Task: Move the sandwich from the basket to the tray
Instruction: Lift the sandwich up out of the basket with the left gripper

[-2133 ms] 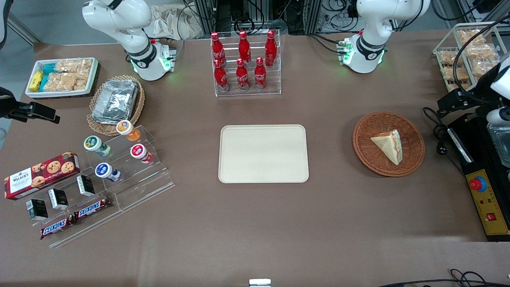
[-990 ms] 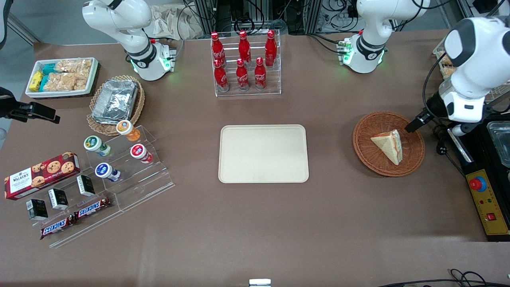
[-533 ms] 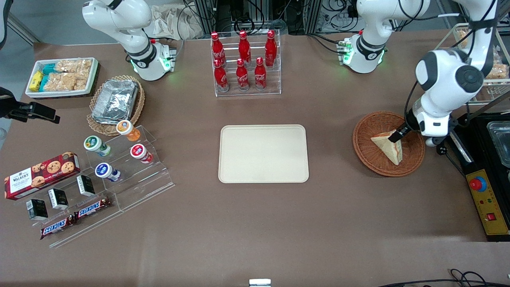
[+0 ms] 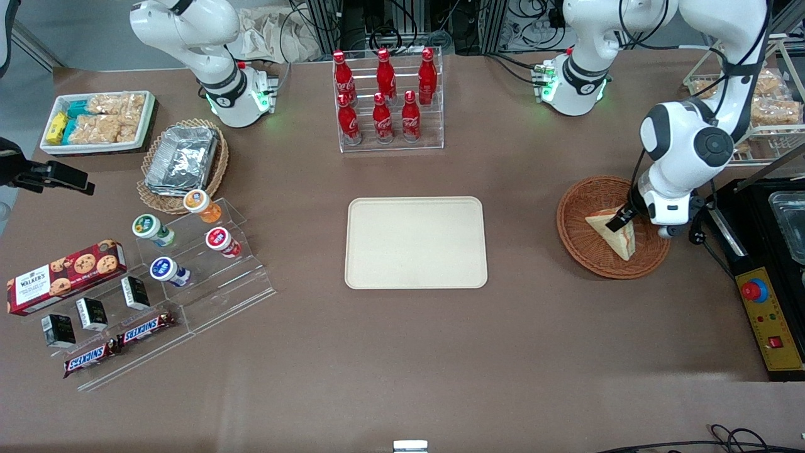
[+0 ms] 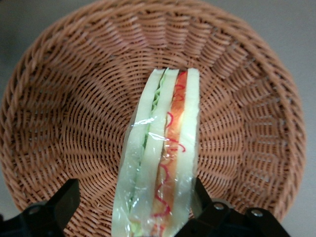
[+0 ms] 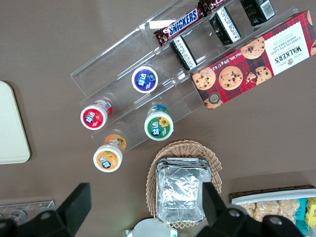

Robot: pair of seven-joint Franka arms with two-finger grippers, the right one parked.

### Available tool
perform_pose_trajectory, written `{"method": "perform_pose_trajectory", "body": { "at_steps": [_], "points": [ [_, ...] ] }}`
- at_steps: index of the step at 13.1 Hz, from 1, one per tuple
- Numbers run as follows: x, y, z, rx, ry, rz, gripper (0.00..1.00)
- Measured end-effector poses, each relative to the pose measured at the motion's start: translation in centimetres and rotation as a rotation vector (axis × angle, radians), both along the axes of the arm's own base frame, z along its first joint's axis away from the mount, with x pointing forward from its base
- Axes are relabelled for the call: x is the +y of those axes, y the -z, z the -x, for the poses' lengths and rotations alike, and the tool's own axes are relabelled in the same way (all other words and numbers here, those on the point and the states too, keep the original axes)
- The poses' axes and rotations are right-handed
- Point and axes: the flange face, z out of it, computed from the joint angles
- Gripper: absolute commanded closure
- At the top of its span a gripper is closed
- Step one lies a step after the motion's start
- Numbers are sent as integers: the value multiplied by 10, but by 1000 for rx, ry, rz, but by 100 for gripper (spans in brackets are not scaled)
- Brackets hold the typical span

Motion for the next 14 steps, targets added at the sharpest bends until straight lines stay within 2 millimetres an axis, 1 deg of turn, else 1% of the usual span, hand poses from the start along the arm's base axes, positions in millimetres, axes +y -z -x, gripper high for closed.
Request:
{"method": "perform_pose_trajectory", "body": {
  "at_steps": [1, 6, 8, 9, 10, 11, 12, 14],
  "points": [
    [0, 4, 0, 5, 0, -1, 100],
    [-1, 4, -1, -2, 2, -2, 100],
    [-4, -1, -3, -9, 10, -1, 100],
    [-6, -7, -4, -7, 16, 1, 100],
    [-7, -17, -7, 2, 24, 4, 100],
    [-8, -33, -10, 14, 38, 9, 100],
    [-8, -54, -16, 22, 60, 15, 100],
    [-7, -107, -28, 47, 107, 28, 100]
  ]
}}
